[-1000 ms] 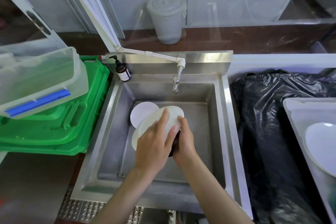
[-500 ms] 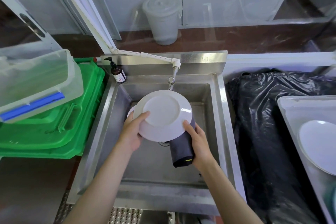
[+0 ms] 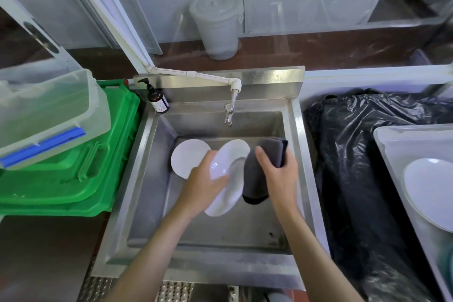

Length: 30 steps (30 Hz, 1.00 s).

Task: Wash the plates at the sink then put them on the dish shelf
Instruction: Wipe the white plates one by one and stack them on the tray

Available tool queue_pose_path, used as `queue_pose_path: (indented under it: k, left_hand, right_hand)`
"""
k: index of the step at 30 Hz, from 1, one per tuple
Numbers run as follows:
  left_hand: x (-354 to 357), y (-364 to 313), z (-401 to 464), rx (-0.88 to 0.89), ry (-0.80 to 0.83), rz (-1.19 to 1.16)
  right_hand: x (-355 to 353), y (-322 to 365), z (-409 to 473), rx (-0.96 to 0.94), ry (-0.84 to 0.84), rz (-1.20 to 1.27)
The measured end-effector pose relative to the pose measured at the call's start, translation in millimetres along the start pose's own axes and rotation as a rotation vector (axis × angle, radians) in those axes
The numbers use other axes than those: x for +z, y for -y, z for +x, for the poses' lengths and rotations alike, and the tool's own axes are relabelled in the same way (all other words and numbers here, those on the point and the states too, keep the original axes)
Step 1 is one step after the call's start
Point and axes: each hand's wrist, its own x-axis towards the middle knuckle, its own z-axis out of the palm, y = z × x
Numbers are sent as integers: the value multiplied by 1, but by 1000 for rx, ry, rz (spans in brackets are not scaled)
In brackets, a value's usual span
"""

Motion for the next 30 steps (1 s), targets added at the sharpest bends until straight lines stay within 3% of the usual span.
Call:
queue_pose_path:
  k: [4,8,10,15,17,19,21,23,27,30]
  left_hand:
    - [9,-9,-14,121,165,-4]
    - [-3,-9,-27,128,124,70]
    - [-7,-10,-31,135,101,117]
    - [-10,-14,-29,110,92,62]
    - [-14,-13,-34,126,60,63]
    - [-18,-13,-38,154,2,46]
    - [-23,-13,-40,169,-32,-1]
    - [-27,-14,-39,168,11,-40]
    - [-32,-16,-27,138,43,-127]
    - [-30,-23,-16,140,94,-4]
  right_hand:
    - [33,15,-8,-368,50,-233]
    - [32,6,4,-225,-91,-150]
    - [33,3,5,-155,-73,-102]
    - [49,8,-12,-441,110,-238]
    - [49,5,-8,-310,37,-140]
    - [42,3,5,-4,-34,54]
    - [36,-1,19,270,3,215]
    - [34,-4,27,305,71,150]
    - [35,2,22,18,54,41]
    - [34,8,13,-390,272,-98]
